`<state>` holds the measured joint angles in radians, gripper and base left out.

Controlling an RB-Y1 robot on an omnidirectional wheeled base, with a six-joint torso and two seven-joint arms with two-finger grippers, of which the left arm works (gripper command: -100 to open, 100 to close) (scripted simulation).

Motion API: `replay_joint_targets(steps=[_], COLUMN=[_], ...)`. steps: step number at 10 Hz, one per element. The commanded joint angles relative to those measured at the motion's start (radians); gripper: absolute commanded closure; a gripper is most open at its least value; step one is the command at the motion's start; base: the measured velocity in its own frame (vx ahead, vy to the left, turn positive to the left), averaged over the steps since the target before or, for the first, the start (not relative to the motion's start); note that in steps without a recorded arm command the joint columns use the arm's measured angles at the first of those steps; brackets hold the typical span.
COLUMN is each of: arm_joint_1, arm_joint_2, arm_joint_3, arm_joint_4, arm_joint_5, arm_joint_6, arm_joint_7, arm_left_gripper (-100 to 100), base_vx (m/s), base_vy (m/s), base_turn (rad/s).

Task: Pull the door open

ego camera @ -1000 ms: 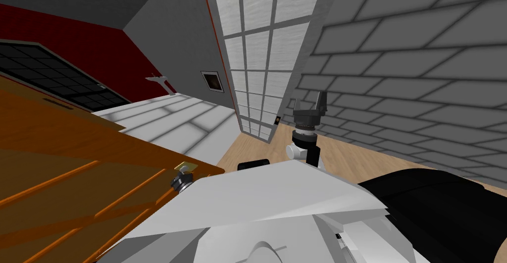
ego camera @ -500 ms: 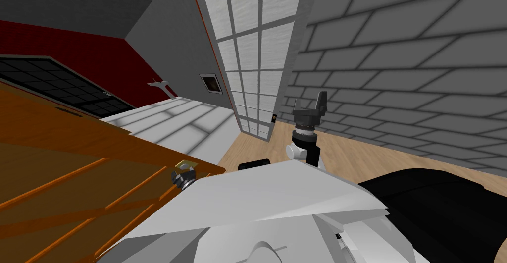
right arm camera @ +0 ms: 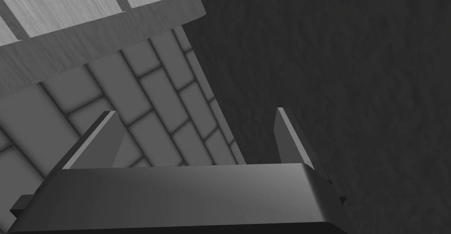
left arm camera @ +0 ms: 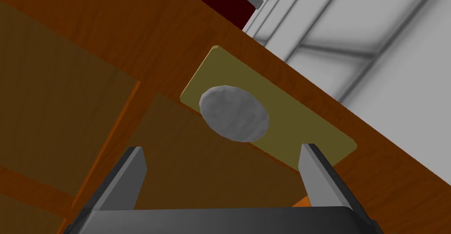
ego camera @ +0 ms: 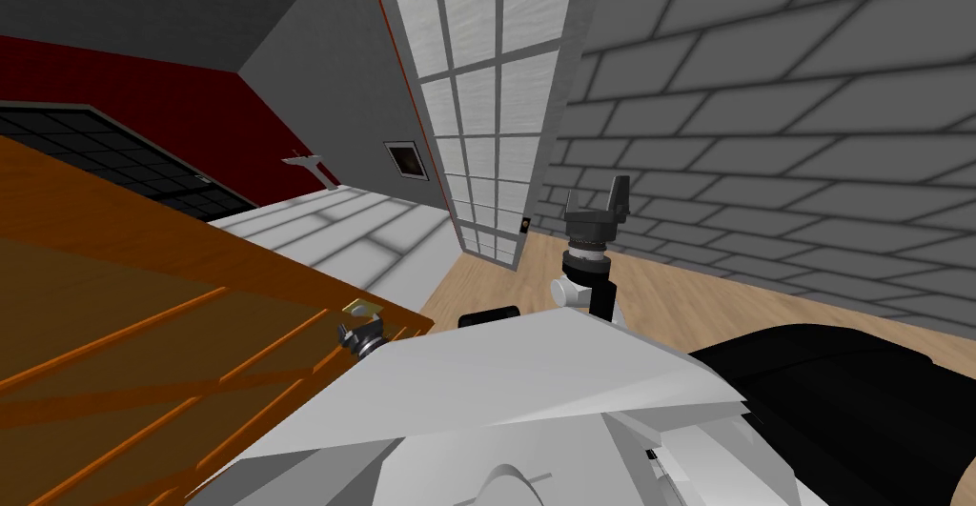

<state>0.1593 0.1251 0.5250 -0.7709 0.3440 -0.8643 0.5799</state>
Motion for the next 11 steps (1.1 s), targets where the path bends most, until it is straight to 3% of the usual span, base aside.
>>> replay_joint_targets(steps=[1, 6, 9, 11], arm_joint_1=[0.005, -0.03, -0.039, -0.057], arm_joint_2=[-0.005, -0.017, -0.02, -0.027], arm_joint_3=[-0.005, -0.047, -0.057, -0.078], arm_joint_4=[-0.021, -0.019, -0.018, -0.017], arm_joint_5=[0.009, 0.067, 0.081, 0.111], arm_joint_6=[0.012, 0.014, 0.014, 0.015], arm_joint_7=[0.029, 0.17, 0.226, 0.292], arm_left_gripper=[-100, -100, -100, -100], base_vx=[-0.057, -0.065, -0.056, -0.068], base_vy=[-0.005, -0.01, 0.004, -0.005], base_turn=[-0.01, -0.013, -0.008, -0.018])
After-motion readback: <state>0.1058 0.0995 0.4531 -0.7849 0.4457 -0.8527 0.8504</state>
